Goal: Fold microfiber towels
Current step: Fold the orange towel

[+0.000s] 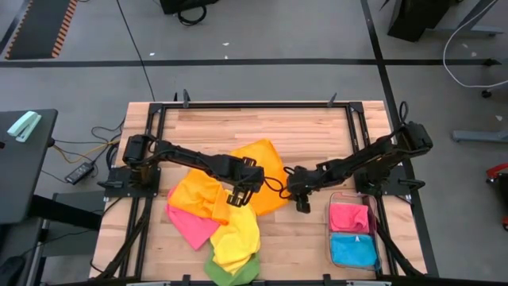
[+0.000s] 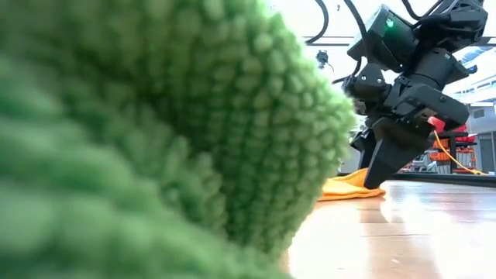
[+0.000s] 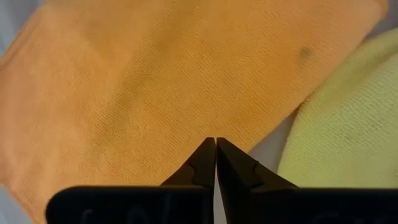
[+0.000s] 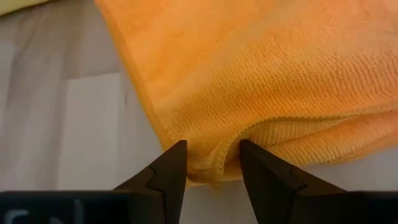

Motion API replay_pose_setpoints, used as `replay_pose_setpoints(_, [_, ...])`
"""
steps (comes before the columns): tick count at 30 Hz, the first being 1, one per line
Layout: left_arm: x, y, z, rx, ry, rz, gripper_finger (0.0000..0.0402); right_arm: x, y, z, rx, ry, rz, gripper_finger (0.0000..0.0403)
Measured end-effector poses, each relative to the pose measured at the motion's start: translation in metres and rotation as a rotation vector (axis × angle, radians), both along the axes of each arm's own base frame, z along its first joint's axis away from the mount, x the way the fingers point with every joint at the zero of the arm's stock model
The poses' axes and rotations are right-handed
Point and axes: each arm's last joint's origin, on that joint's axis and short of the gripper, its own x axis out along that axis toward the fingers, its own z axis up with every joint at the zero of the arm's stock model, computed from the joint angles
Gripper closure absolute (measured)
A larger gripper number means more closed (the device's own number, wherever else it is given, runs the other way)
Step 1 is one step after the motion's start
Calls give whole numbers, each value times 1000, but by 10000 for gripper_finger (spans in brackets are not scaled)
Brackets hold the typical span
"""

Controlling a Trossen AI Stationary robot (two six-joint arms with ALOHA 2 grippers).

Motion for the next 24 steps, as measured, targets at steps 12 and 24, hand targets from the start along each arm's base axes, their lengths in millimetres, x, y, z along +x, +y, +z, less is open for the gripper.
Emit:
replay_pose_setpoints(12, [16,-3,6,-59,-167,-6,379,14,-4,24,1,42,11,206])
replay_pose_setpoints(24, [25,-4,-13,-111,-175,89,373,4,-20,30,-37,219,-18,105])
